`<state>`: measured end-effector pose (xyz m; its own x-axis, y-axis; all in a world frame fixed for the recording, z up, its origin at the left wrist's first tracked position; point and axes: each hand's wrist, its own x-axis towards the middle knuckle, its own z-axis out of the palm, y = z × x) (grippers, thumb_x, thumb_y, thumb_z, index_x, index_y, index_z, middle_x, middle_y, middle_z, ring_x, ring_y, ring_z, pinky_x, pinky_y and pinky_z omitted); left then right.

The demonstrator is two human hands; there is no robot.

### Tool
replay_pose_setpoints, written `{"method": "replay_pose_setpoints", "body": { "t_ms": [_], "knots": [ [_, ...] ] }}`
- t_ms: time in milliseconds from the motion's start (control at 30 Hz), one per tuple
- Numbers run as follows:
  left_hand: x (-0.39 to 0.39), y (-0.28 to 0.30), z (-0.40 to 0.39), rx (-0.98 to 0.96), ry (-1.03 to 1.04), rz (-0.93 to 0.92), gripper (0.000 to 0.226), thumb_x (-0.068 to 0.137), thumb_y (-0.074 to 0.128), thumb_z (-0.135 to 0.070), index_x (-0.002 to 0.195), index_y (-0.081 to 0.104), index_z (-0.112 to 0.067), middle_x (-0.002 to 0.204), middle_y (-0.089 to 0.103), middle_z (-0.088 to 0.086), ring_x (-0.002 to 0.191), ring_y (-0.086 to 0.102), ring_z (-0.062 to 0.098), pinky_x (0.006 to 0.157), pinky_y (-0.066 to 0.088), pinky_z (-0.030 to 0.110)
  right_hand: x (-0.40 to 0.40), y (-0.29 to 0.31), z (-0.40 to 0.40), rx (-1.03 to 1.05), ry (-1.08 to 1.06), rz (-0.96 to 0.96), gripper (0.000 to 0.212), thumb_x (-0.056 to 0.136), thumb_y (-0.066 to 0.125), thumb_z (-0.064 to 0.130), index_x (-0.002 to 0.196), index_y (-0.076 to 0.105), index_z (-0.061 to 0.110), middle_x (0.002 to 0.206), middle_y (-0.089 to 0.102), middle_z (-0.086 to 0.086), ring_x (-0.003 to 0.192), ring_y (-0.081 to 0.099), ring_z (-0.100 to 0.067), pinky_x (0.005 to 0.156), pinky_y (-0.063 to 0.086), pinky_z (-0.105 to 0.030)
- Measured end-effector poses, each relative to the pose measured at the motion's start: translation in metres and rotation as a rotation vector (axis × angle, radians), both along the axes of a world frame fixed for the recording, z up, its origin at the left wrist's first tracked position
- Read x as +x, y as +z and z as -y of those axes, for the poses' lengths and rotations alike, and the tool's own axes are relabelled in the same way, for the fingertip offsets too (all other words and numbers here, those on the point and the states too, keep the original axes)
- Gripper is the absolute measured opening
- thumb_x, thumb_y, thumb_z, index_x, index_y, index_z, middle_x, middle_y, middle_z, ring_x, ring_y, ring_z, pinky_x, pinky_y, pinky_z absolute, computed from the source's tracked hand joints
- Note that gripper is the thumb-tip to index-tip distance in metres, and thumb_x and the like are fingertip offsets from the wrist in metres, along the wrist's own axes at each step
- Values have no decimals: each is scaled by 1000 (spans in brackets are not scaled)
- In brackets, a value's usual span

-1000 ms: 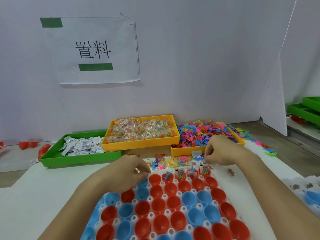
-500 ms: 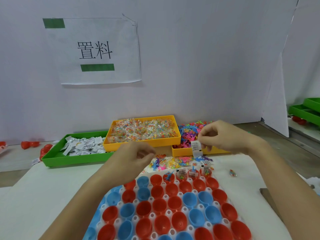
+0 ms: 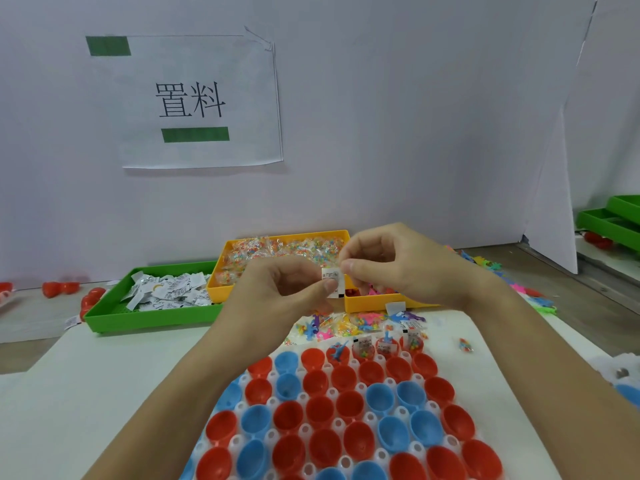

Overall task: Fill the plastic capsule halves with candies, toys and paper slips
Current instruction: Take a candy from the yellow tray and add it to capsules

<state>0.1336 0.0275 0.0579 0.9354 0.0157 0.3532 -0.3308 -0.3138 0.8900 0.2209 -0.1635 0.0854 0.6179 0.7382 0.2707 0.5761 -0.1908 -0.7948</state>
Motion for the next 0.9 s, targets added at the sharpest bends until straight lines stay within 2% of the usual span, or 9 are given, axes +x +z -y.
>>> {"method": "replay_pose_setpoints", "body": {
  "t_ms": [67,133,200,267,367,467,533,667,900],
  "knots": [
    [0,0,-1,-13,23,-3,18,86,72,-16,70,70,-22,71,75,8,71,75,22,62,56,22,3,-1,2,-3,-46,-2,13,99,60,23,95,72,18,76,71,1,67,64,-7,61,48,-15],
    [0,0,-3,-19,55,-13,26,88,71,-8,67,69,-24,69,74,7,67,74,22,59,54,20,12,-4,10,-98,-149,28,16,99,60,27,95,73,20,80,74,2,68,68,-7,64,50,-18],
    [0,0,-5,-45,87,-22,27,87,70,-3,69,69,-22,69,73,9,63,74,21,56,52,18,25,-12,22,-342,-281,140,18,96,62,28,85,74,21,74,73,7,64,65,-1,66,50,-19],
    [1,0,-7,-65,102,-32,16,86,70,1,79,68,-13,69,73,11,61,73,20,55,51,16,38,-24,35,-614,-371,189,21,93,65,23,72,71,25,63,66,15,57,59,5,58,43,-13],
    [2,-1,-9,-63,107,-40,11,87,69,2,84,68,-8,69,74,12,60,73,20,56,52,16,50,-44,45,-828,-384,65,15,87,74,20,79,68,32,72,63,18,67,62,0,62,45,-17],
    [3,-2,-9,-24,116,-50,9,88,69,-1,85,68,-10,70,74,8,61,73,18,58,51,15,54,-56,46,-874,-378,10,18,82,81,19,92,72,31,80,54,22,82,57,-7,74,47,-23],
    [3,-3,-10,-1,128,-63,8,88,70,-3,87,67,-11,71,75,7,63,73,18,59,50,14,55,-61,45,-874,-386,19,18,81,81,18,91,73,31,81,53,22,81,55,-5,70,46,-22],
    [2,-4,-10,29,137,-81,6,88,70,-7,89,67,-12,73,75,6,67,74,19,63,53,17,56,-67,42,-886,-401,24,16,83,79,14,88,74,28,85,63,16,81,61,-4,60,44,-16],
    [1,-3,-10,44,145,-82,4,89,70,-7,89,68,-11,72,75,6,64,73,15,61,50,12,57,-64,42,-863,-389,43,13,87,75,15,91,76,27,90,68,15,86,64,-4,76,53,-20]
  ]
}}
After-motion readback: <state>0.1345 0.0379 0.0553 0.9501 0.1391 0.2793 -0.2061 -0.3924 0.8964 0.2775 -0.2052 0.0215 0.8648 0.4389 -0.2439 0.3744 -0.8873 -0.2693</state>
